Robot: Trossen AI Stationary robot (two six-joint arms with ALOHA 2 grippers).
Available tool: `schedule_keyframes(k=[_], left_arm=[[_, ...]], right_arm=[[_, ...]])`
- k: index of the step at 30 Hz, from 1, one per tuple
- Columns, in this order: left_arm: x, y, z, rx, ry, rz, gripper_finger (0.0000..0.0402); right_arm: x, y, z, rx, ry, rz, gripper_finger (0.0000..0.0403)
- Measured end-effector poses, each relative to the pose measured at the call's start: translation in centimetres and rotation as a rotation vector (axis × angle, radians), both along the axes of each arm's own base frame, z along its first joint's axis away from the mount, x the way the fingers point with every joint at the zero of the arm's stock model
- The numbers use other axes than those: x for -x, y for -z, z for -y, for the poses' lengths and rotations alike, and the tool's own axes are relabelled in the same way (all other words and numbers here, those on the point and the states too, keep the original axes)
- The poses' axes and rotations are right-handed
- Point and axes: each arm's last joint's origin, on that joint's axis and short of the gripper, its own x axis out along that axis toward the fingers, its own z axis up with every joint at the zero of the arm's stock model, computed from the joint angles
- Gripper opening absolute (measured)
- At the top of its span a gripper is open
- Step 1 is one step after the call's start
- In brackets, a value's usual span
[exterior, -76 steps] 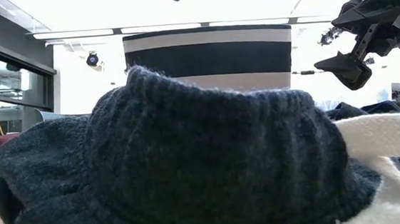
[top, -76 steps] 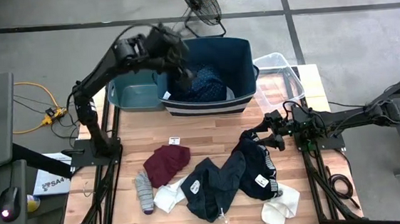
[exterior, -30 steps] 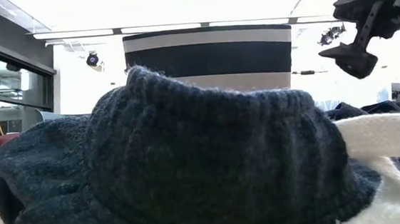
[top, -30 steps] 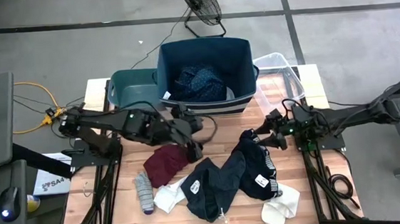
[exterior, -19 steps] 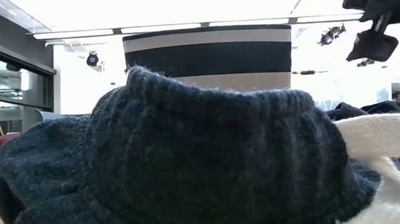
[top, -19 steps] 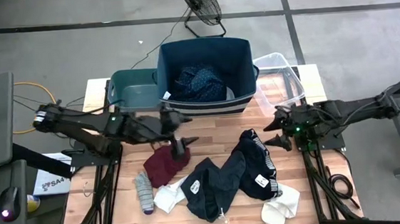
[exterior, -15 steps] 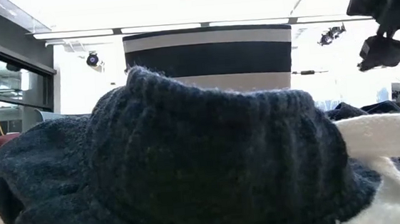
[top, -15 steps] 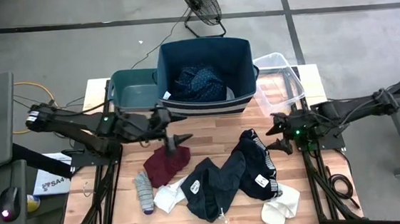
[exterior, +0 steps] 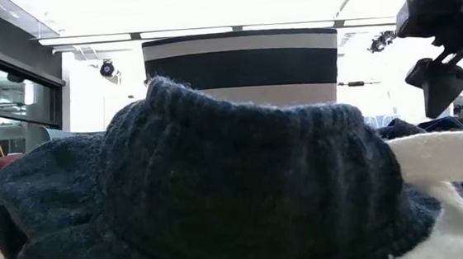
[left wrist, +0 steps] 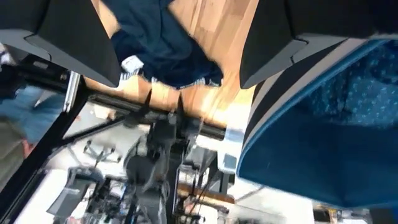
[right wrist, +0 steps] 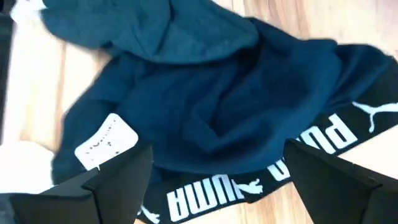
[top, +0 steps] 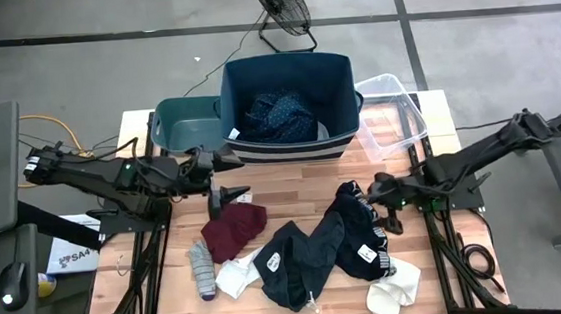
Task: Pick & Place Cloths
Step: Put the black and white underwear into the transparent bin
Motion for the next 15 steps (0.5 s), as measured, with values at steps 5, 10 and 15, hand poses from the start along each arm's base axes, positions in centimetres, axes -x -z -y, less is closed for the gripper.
schedule_keyframes(k=[5,10,15], left_arm=[[0.0,0.1,0.1,0.005,0.039,-0.009,0.0324],[-0.1,0.1,0.3,0.011,0.085,-0.013,0.0324],[0.2,0.0,0.2,-0.027,0.097,-0.011,0.0324]], right_arm=[[-1.3,1.1,-0.3,0.025,0.015,-0.021,0.0353],[-2.4,2.0,-0.6,0.046,-0.005,-0.031,0.0353],[-3.1,3.0,-0.7,0.085,0.024,-0.054,0.0353]])
